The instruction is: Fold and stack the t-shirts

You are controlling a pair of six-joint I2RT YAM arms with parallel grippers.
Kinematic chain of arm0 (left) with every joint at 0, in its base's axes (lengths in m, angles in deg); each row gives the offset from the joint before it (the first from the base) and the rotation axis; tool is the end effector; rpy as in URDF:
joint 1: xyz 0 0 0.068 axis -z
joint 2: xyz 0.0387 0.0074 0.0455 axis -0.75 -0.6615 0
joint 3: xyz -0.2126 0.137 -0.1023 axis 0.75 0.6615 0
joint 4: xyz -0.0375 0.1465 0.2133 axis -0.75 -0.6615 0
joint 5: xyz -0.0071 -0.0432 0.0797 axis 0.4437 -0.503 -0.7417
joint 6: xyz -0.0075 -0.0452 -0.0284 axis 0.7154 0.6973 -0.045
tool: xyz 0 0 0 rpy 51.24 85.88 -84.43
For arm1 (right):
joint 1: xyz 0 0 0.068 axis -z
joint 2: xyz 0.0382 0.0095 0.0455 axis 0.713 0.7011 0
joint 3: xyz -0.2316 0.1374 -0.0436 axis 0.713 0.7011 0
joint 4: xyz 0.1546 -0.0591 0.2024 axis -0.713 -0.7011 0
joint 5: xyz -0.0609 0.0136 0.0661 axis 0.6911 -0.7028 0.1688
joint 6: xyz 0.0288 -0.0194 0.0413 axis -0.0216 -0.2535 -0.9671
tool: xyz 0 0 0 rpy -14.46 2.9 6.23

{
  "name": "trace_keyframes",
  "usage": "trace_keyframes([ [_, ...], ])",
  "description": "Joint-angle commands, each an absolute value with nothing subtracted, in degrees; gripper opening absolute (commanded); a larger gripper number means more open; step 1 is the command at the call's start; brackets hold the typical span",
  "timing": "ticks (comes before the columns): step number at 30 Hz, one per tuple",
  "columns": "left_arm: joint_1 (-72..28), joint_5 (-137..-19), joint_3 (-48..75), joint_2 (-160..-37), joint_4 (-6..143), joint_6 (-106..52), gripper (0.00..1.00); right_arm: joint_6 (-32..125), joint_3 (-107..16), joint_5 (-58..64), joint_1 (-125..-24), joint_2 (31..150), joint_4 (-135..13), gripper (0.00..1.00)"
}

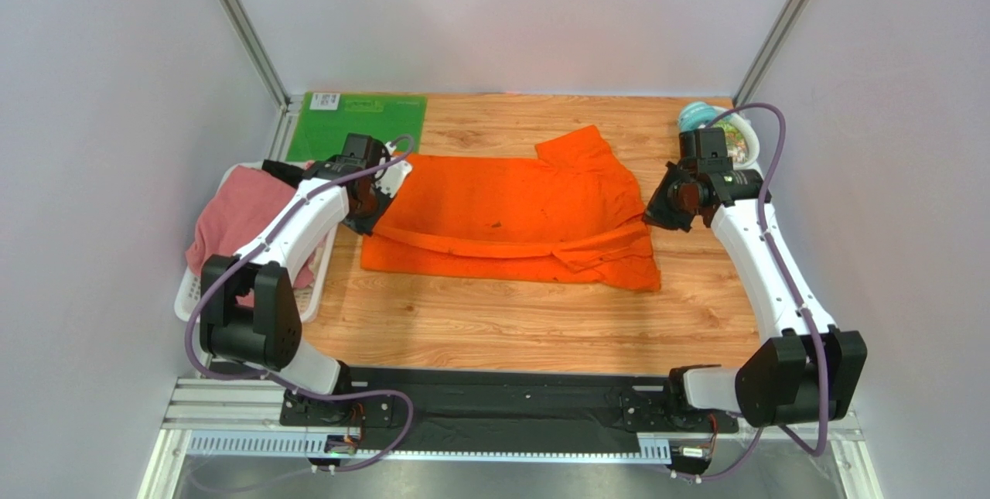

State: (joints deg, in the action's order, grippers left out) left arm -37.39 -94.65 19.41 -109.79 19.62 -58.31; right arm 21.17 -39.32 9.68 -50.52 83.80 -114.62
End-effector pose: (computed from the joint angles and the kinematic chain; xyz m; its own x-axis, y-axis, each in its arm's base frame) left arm 0.2939 -0.0528 0.2458 -0.8087 0.4961 -0.3160 0.4307 0.8653 0.2563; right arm 0.2525 0.0232 0.3122 -0.7813 0.4608 -0.4210 0.3670 0.8847 0.2874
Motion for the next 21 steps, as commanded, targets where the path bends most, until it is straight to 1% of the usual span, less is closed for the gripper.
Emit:
trace_keyframes([
  [1, -37.78, -96.00, 17.14, -111.66, 20.59, -59.15, 0.00, 21.56, -42.87, 11.05, -49.88, 85.89, -112.42, 0.00],
  [14, -37.78, -96.61, 15.82, -114.21, 21.82, -59.41, 0.00, 21.65, -47.79, 10.87, -49.18, 91.07, -111.45, 0.00],
  [21, -37.78, -98.11, 14.41, -117.81, 23.13, -59.50, 0.00, 21.74, -48.05, 10.96, -49.17, 94.06, -110.75, 0.00],
])
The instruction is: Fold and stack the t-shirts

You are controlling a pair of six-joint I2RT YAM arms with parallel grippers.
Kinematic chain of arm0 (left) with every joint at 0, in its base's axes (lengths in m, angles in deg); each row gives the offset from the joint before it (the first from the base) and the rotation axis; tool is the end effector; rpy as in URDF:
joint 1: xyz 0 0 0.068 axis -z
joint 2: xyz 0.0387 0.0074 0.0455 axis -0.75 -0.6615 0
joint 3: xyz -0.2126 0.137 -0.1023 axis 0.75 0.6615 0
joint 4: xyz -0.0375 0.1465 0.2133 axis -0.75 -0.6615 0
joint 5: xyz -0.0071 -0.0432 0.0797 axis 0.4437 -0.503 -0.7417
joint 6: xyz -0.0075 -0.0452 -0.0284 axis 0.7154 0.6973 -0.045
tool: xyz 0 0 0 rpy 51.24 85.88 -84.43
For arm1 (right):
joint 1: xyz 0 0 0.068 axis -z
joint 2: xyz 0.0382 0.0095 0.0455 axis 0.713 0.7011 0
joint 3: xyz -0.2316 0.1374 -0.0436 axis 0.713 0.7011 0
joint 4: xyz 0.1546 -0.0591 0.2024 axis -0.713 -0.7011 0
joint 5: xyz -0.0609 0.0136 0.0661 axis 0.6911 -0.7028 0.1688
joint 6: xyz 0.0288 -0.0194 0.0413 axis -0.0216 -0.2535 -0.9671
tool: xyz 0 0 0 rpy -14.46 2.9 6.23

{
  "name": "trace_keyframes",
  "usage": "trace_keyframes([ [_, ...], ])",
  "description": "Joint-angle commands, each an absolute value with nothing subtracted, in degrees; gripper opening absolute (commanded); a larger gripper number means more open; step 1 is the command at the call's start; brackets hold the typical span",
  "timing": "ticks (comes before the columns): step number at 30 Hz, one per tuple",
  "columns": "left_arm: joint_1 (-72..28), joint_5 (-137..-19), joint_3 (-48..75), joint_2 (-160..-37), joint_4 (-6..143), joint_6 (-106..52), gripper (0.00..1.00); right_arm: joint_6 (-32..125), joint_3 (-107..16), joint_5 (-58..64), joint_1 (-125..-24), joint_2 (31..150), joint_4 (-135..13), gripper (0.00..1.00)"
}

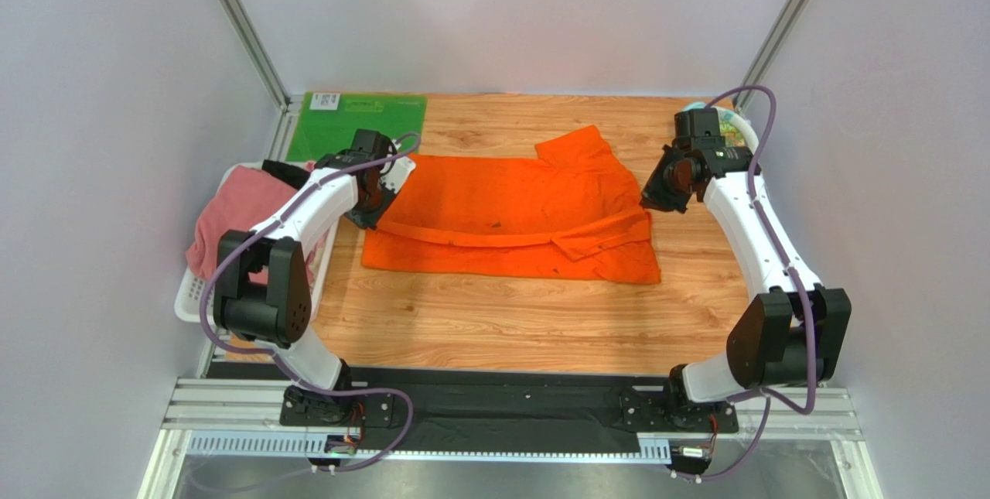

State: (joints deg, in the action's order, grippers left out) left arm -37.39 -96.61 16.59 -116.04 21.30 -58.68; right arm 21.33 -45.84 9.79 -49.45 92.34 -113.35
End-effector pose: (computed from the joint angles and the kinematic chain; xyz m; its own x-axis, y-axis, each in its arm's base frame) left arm 0.3170 -0.0562 0.2298 -0.8193 0.5024 -0.2764 0.4314 0.8576 0.2799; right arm 0.2913 0.0211 0.3105 -0.7785 0.4726 -0.4130 0.3858 0.8794 0.2790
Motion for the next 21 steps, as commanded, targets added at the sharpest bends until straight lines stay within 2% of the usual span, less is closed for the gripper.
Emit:
trace_keyframes([
  [1, -37.78, -98.28, 14.33, -118.34, 23.75, -59.50, 0.00, 21.83, -47.97, 11.04, -49.17, 94.59, -110.48, 0.00],
  [13, -38.30, -100.31, 10.46, -126.25, 25.86, -59.59, 0.00, 21.65, -49.63, 11.05, -49.09, 103.46, -107.14, 0.00],
  [21, -38.48, -102.41, 7.38, -131.08, 26.83, -59.59, 0.00, 22.09, -54.54, 11.05, -48.74, 113.38, -105.56, 0.00],
])
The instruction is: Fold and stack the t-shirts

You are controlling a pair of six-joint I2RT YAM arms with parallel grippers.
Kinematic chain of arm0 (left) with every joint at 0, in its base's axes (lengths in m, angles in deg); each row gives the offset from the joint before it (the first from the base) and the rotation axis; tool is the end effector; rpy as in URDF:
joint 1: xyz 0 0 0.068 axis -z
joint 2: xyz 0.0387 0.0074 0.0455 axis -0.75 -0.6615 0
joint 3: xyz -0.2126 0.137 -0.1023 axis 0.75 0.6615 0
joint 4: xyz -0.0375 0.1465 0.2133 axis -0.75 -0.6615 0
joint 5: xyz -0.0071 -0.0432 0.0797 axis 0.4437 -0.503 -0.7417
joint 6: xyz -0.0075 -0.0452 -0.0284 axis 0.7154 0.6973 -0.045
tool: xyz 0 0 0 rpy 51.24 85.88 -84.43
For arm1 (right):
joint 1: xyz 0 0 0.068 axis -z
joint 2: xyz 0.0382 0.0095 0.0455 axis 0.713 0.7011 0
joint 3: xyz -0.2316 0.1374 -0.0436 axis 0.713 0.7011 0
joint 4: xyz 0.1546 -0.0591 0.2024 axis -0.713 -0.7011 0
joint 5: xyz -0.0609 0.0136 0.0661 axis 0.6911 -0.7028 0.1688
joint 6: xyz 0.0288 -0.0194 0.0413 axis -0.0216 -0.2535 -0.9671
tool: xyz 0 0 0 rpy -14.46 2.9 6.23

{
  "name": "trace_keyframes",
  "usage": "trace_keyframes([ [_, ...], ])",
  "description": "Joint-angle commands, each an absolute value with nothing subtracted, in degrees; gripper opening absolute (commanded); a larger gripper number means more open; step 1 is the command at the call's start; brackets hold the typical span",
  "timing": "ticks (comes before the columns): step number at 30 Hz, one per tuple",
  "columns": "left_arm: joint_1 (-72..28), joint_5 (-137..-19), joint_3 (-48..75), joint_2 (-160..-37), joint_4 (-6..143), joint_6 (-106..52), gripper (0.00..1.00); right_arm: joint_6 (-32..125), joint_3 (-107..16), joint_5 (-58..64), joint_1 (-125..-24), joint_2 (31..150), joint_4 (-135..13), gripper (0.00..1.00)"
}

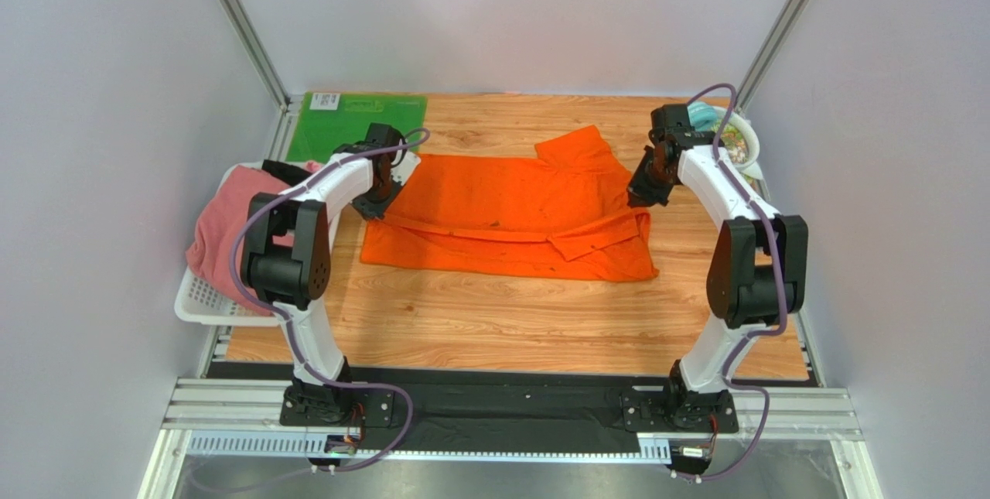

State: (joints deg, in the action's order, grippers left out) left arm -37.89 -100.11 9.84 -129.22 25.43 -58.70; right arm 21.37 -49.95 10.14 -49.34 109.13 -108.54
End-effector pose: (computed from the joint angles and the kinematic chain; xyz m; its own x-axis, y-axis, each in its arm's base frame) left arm 0.3658 -0.0604 0.1909 -0.8408 0.4943 -0.2207 0.4153 0.8505 0.3228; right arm 0.3553 0.0246 0.2465 -0.8261 0.4703 -0.3103 0.4228 0.8815 0.2104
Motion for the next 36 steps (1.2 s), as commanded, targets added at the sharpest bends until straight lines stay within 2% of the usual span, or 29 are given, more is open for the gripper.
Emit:
trace_keyframes([
  [1, -38.48, -102.68, 6.86, -131.61, 27.09, -59.50, 0.00, 22.27, -55.17, 11.05, -48.56, 114.36, -105.47, 0.00],
  [2, -38.48, -102.85, 6.59, -132.05, 27.00, -59.59, 0.02, 22.27, -55.87, 11.05, -48.47, 115.41, -105.47, 0.00],
  [3, -38.48, -102.94, 6.42, -132.75, 27.00, -59.50, 0.09, 22.27, -57.27, 10.96, -48.30, 116.47, -105.56, 0.01],
  [5, -38.48, -103.64, 6.15, -133.46, 26.92, -59.76, 0.23, 22.44, -58.50, 10.78, -47.95, 119.28, -105.56, 0.10],
  [6, -38.48, -103.91, 6.15, -134.07, 26.92, -59.94, 0.39, 22.44, -59.64, 10.78, -47.60, 120.16, -105.73, 0.15],
  [8, -38.48, -105.31, 6.50, -134.52, 27.09, -60.55, 0.57, 22.44, -60.70, 10.70, -47.24, 122.45, -106.09, 0.20],
  [9, -38.48, -105.75, 6.68, -134.78, 27.18, -60.82, 0.74, 22.44, -61.23, 10.78, -46.98, 123.15, -106.26, 0.31],
  [10, -38.48, -106.45, 7.03, -134.70, 27.61, -61.08, 0.80, 22.53, -62.37, 10.87, -46.72, 124.29, -106.61, 0.36],
  [12, -38.66, -107.77, 7.38, -133.74, 28.06, -61.61, 0.91, 22.53, -63.17, 10.87, -46.19, 125.00, -107.14, 0.41],
  [15, -38.83, -109.09, 6.94, -131.19, 28.32, -61.79, 0.93, 22.71, -64.49, 11.65, -46.01, 124.83, -108.02, 0.50],
  [22, -36.38, -103.57, 5.80, -121.61, 23.23, -59.50, 0.94, 22.71, -63.87, 13.33, -46.89, 115.61, -108.11, 0.45],
  [25, -35.41, -94.89, 6.06, -117.22, 20.33, -57.66, 0.94, 22.97, -62.12, 12.54, -48.90, 109.38, -108.02, 0.43],
  [26, -35.32, -87.46, 6.67, -114.77, 19.98, -57.57, 0.94, 23.32, -60.90, 12.02, -49.61, 107.44, -107.06, 0.43],
  [29, -34.62, -76.60, 10.71, -111.24, 21.20, -58.09, 0.94, 24.29, -56.33, 7.28, -52.77, 101.99, -105.30, 0.41],
  [36, -30.84, -73.06, 15.29, -117.37, 23.57, -61.17, 0.90, 24.03, -42.62, 4.45, -62.34, 98.63, -103.45, 0.40],
])
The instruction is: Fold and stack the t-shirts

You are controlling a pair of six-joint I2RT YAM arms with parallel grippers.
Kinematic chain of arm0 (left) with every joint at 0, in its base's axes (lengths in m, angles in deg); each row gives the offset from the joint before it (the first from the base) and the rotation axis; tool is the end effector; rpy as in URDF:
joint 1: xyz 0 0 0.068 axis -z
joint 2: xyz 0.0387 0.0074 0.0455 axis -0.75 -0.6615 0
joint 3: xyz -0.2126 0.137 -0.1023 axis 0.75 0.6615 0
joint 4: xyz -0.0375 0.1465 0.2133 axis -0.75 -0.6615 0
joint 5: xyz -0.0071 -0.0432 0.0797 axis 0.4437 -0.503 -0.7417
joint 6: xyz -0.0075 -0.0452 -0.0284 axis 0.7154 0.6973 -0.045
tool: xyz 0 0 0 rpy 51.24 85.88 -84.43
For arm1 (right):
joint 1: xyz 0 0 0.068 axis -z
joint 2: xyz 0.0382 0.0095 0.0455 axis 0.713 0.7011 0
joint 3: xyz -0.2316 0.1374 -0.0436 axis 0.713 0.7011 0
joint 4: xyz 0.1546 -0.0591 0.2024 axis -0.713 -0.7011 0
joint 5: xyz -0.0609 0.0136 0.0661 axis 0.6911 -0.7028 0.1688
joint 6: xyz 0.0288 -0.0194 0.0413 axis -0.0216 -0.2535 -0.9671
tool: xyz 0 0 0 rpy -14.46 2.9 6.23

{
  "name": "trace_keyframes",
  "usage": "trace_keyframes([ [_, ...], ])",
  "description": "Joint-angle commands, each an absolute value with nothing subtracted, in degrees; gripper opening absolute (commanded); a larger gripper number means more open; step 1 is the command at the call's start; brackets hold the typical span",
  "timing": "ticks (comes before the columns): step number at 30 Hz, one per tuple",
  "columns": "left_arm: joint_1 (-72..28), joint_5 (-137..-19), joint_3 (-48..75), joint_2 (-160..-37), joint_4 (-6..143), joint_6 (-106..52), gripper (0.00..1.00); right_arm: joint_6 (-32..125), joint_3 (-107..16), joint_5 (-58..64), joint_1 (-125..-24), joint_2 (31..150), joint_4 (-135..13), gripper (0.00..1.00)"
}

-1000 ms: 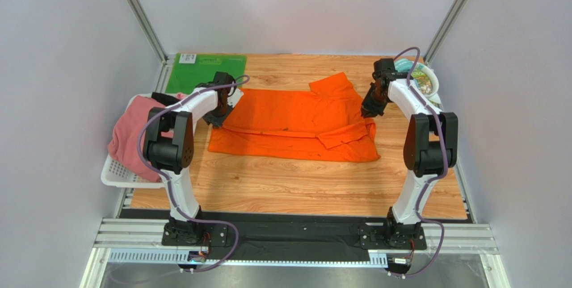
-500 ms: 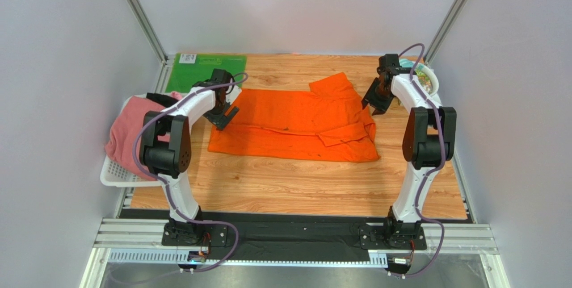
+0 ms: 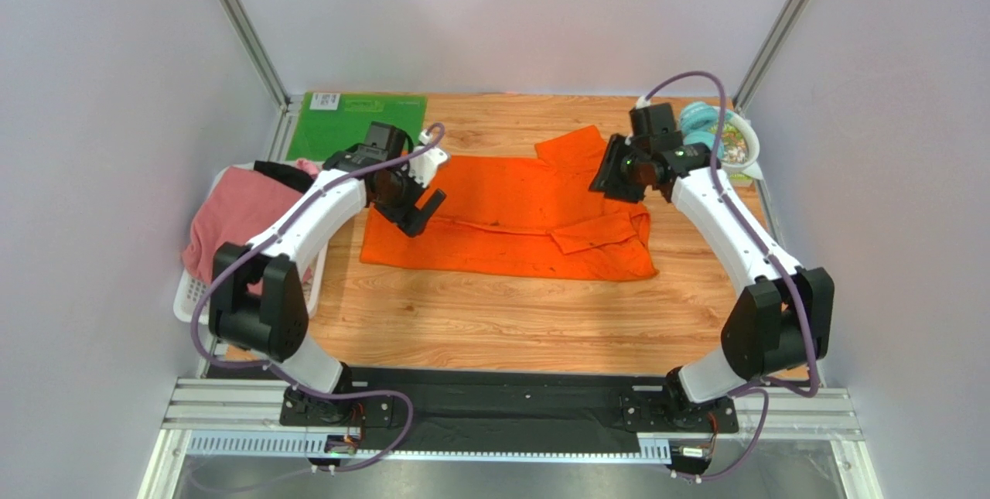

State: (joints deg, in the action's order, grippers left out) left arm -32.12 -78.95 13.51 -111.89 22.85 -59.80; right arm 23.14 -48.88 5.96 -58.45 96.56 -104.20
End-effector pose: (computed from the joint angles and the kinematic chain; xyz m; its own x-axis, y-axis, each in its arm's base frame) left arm 0.3073 -0.0955 0.2686 -0.6570 0.5642 -0.4999 0.6164 0.7839 0.0746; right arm 0.3156 0.0760 0.3156 -0.8055 0.3238 -0.4963 0.1430 0.9190 0.3675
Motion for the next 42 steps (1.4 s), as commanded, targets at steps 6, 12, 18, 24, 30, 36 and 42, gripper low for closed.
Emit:
trace_keyframes([
  [6, -30.83, -76.40, 12.05, -125.46, 26.39, -59.85, 0.88, 22.62, -37.51, 4.02, -67.10, 101.44, -101.34, 0.35],
  [12, -30.57, -78.77, 13.79, -128.19, 27.26, -59.59, 0.86, 22.01, -36.01, 3.75, -70.00, 103.99, -100.20, 0.33],
  [18, -29.96, -80.79, 17.13, -127.40, 28.85, -60.29, 0.86, 21.65, -36.10, 3.58, -71.41, 107.68, -98.80, 0.31],
  [24, -29.60, -81.94, 18.01, -126.26, 29.20, -60.73, 0.86, 21.65, -36.54, 3.75, -71.59, 112.52, -97.39, 0.29],
  [30, -29.52, -83.17, 19.07, -125.29, 29.73, -61.34, 0.86, 21.83, -39.26, 4.10, -71.50, 117.18, -97.12, 0.27],
  [36, -29.52, -84.04, 19.95, -124.50, 29.99, -62.31, 0.86, 22.18, -43.83, 5.33, -70.89, 119.20, -98.35, 0.26],
  [42, -29.52, -84.84, 21.18, -123.36, 30.34, -63.10, 0.85, 22.71, -46.82, 4.72, -69.83, 120.00, -100.37, 0.23],
])
